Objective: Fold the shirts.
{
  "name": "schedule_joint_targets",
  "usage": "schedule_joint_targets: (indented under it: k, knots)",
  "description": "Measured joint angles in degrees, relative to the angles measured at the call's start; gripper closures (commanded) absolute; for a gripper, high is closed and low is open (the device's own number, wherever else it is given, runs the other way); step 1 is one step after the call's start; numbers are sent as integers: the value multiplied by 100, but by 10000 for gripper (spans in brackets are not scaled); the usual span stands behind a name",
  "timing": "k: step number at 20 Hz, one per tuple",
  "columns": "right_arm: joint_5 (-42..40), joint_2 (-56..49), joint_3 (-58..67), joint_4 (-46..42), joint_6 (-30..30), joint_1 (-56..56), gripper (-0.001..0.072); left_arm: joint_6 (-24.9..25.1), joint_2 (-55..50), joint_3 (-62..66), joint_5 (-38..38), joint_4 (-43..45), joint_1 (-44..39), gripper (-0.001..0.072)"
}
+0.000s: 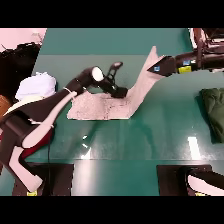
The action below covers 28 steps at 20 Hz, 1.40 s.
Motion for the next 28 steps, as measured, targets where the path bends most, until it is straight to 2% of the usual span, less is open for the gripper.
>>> schedule_joint_targets:
  k: [4, 7, 8, 9, 10, 11, 14, 18, 23, 24, 26, 28]
  knots:
    - [-260, -533, 439, 0, 0, 903, 700, -4, 809, 46, -254, 476, 813, 685]
    - [-796, -1311, 957, 0, 0, 1840, 699, -2, 1532, 59, -531, 970, 1526, 685]
    - [-1019, -1655, 1185, 2, 0, 2197, 621, -2, 1751, 59, -629, 1123, 1727, 685]
    - [-1235, -2020, 1423, -2, 0, 2535, 312, -2, 1961, 59, -713, 1257, 1915, 685]
    - [-1449, -2350, 1652, -7, 0, 2822, 112, -2, 2175, 63, -785, 1379, 2103, 685]
    - [-1633, -2693, 1904, -17, -7, 3088, 120, 0, 2347, 63, -855, 1471, 2258, 685]
    - [-1775, -3381, 2562, -59, -2, 3501, 309, 4, 2732, 63, -1043, 1641, 2610, 685]
    - [-1152, -3523, 2758, -599, 181, 3303, 328, 81, 2903, 63, -1331, 1718, 2787, 685]
    - [-625, -2822, 1235, -1086, 529, 2208, 327, 136, 2957, 63, -1480, 1731, 2835, 685]
    - [-632, -2636, 800, -1106, 619, 1950, 318, 140, 2962, 63, -1484, 1731, 2839, 685]
    - [-772, -2277, -133, -1126, 798, 1449, 72, 142, 2962, 63, -1499, 1731, 2846, 685]
    - [-1069, -2026, -981, -876, 885, 1034, 75, 149, 2962, 63, -1486, 1731, 2846, 685]
